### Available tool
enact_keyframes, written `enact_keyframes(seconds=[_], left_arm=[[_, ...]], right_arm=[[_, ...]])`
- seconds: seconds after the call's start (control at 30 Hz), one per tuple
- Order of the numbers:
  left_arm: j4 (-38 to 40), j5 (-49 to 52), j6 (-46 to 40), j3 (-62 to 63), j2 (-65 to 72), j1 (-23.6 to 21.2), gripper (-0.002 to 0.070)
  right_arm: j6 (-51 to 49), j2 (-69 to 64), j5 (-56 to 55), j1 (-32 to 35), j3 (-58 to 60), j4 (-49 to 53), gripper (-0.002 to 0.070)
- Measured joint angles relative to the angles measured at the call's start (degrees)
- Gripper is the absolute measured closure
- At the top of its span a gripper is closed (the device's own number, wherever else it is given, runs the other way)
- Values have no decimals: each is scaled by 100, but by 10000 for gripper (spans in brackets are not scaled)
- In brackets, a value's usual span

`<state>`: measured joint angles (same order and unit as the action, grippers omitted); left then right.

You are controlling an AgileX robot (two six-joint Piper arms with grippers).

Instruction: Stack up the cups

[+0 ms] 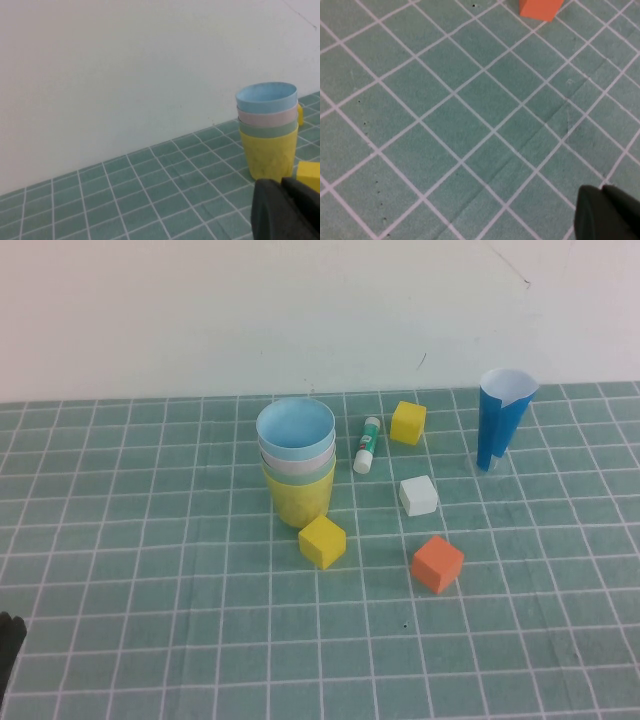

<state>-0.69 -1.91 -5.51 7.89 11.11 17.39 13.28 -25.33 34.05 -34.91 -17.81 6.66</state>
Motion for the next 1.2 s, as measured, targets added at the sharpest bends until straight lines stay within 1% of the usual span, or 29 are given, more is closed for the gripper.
enact_keyframes(seconds=[0.37, 0.53, 0.6, 0.77, 0.83, 0.9, 1.03, 1.2], left_arm=[[2, 684, 21, -2, 0, 0, 676], [2, 665, 21, -202, -75, -11, 676], [2, 591, 21, -378, -223, -117, 676], [2, 404, 231, -889, -727, -716, 676], [2, 603, 449, -903, -982, -964, 676], [2, 873, 660, -903, -1139, -1115, 676], [2, 1770, 1122, -903, -1163, -1229, 676], [2, 1944, 1102, -893, -1183, -1240, 676]], right_arm=[[-4, 0, 14, 0, 0, -19, 678], [-4, 0, 14, 0, 0, -19, 678], [-4, 0, 14, 0, 0, -19, 678], [-4, 0, 18, 0, 0, -19, 678], [-4, 0, 18, 0, 0, -19, 678], [-4, 0, 28, 0, 0, -19, 678], [-4, 4, 41, 0, 0, -22, 678], [-4, 4, 41, 0, 0, -22, 678]])
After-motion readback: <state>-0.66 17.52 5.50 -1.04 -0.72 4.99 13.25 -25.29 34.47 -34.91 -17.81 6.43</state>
